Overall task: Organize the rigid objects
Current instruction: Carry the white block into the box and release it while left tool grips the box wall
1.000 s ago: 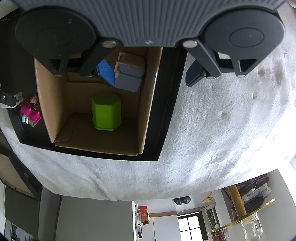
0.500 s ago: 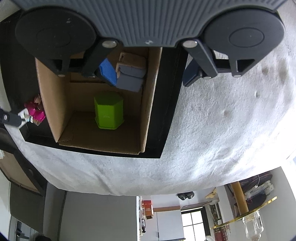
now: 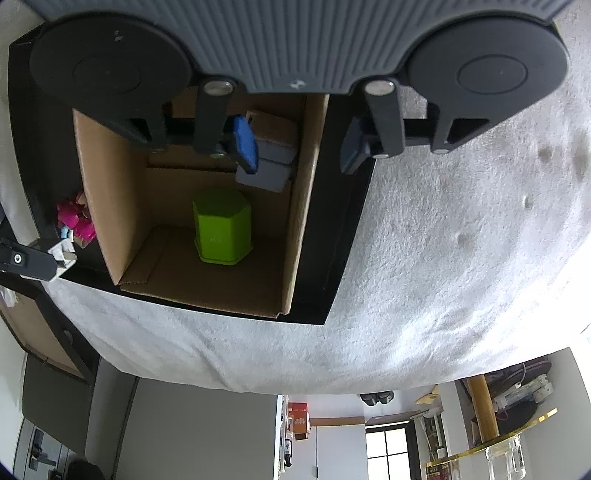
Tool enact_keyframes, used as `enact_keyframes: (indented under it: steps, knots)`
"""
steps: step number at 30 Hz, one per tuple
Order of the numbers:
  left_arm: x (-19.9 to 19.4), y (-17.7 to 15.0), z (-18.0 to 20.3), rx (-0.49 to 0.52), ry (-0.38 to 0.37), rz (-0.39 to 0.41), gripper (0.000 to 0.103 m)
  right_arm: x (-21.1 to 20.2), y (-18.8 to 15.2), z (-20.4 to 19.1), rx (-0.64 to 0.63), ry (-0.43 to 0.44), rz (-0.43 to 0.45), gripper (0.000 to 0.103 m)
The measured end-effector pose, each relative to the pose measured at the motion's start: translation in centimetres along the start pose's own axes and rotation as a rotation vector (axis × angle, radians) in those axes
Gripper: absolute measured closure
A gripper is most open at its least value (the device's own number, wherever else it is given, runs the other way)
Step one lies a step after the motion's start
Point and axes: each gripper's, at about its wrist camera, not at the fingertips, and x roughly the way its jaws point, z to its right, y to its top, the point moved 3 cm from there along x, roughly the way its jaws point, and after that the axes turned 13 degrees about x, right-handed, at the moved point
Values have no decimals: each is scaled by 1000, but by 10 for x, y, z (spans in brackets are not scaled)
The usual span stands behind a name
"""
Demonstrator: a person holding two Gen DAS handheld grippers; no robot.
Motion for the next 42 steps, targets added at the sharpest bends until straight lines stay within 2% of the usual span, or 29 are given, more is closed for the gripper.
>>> enact_keyframes:
  steps: [14,22,28,36,39,42]
  knots:
    - [4,-6,-15,-56,-58,10,93,12,-8,-40,-94,53,-18,56]
    - [2,-11,-18,-63,-74,19,93,25,-23,-68,-185,84,-52,56]
    - [3,-10,-20,-68,-85,19,93,37,-31,-71,-213,61,-82,56]
    - [3,-10,-21,-75,-96,17,91,46,-32,-71,-275,8,-54,56]
    - [3,-9,-20,-73,-90,13,91,45,-31,-71,-281,-14,-40,51]
    - [4,-8,-19,-74,-87,9,91,41,-30,-68,-271,-22,-35,51]
